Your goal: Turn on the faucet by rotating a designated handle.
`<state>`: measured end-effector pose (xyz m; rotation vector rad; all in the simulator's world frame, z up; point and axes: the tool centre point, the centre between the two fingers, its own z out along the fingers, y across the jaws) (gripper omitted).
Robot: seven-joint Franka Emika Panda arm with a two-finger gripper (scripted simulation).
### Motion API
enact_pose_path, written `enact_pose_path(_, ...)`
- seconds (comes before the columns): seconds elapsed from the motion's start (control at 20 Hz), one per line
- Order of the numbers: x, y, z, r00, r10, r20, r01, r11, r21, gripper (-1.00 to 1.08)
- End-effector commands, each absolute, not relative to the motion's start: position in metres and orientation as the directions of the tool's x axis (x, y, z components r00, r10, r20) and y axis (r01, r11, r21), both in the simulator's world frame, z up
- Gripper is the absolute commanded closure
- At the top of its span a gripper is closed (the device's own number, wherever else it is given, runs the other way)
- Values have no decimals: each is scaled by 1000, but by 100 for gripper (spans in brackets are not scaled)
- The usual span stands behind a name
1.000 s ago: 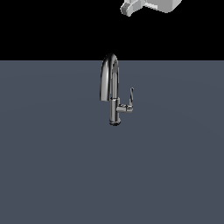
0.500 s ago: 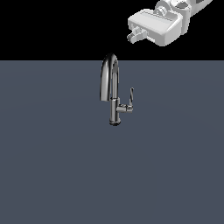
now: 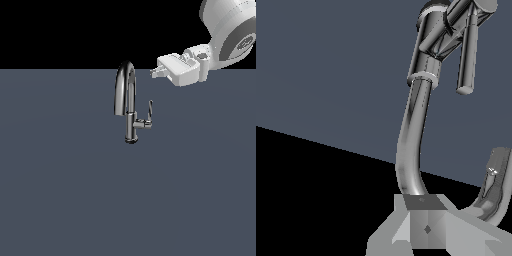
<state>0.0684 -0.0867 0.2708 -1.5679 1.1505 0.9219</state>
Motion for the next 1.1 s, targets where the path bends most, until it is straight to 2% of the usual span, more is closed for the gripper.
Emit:
enact_pose_path(0.0,76,-90,248,213,-201,-956,-977,-34,-211,108)
enact_pose_path(0.55,88,-93,176,43,-39,-998,-984,171,-49,108)
enact_pose_path(1.05,89,-90,160,12,-1,-1000,-978,209,-12,108)
